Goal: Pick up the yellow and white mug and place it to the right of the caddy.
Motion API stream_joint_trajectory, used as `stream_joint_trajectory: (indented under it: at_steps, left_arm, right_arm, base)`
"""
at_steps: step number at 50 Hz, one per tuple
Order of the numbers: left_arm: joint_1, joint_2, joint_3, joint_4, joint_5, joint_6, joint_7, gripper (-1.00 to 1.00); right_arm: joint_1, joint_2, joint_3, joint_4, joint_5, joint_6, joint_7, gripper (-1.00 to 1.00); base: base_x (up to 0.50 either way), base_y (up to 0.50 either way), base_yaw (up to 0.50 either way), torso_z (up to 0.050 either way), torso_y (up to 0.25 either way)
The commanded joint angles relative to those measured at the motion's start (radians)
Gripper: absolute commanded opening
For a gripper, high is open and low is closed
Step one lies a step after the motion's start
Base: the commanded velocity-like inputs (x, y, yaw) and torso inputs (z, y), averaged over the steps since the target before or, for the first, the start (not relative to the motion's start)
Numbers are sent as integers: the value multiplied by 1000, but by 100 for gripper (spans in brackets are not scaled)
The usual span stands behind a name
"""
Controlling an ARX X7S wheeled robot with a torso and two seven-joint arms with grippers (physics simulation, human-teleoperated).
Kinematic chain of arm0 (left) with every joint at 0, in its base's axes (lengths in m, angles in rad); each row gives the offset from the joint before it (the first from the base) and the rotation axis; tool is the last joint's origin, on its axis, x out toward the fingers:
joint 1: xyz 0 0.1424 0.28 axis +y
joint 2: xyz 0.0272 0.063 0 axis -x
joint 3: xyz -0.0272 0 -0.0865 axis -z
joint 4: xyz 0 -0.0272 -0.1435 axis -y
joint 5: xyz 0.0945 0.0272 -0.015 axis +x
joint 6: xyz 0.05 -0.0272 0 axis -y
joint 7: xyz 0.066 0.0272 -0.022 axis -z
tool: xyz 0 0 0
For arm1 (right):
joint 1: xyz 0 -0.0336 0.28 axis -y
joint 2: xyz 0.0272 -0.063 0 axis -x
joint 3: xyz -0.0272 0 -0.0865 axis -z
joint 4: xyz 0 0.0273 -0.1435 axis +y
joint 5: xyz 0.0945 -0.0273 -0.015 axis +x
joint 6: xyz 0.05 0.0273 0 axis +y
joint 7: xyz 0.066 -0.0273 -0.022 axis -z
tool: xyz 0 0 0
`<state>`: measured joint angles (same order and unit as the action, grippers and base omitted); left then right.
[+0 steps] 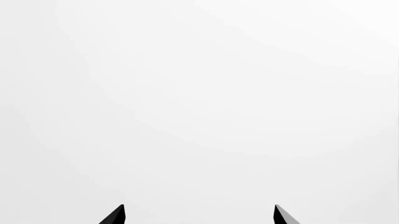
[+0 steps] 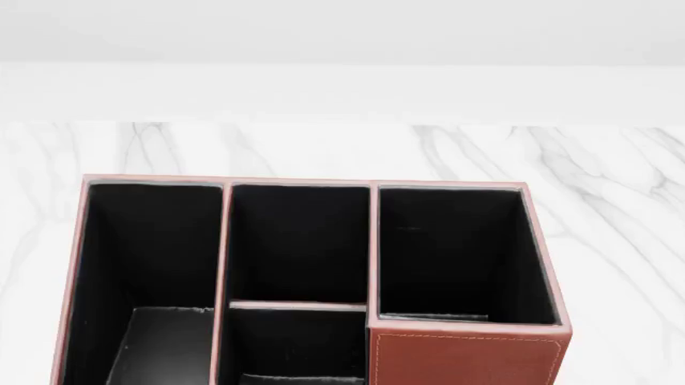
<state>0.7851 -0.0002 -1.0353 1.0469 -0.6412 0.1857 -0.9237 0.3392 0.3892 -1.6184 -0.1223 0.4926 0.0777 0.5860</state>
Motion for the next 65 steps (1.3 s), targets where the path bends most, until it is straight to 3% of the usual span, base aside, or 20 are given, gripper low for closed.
stream_joint_trajectory:
  at_steps: [1,9,26,45,56,61,65]
  left_arm:
    - [0,0,4,0,3,1,0,100]
    - [0,0,14,0,11,2,-2,100]
    - [0,0,28,0,20,1,-3,100]
    - [0,0,25,0,20,0,-2,100]
    - [0,0,27,0,22,0,0,100]
    - [0,0,28,0,21,0,1,100]
    - [0,0,24,0,17,-1,1,100]
  right_arm:
    - [3,4,7,-2,-6,2,4,-100]
    - [17,29,6,-87,-42,29,55,-100]
    - [74,100,-40,-520,-198,245,238,-100]
    - [94,131,-68,-756,-242,285,253,-100]
    - [130,176,-13,-905,-278,305,320,-100]
    - [246,187,-90,-925,-248,270,435,-100]
    - [511,153,-299,-925,-157,186,703,-100]
  base:
    - [0,0,0,0,0]
    - [0,0,0,0,0]
    - [0,0,0,0,1]
    - [0,0,0,0,0]
    - [0,0,0,0,0]
    - [0,0,0,0,0]
    - [0,0,0,0,0]
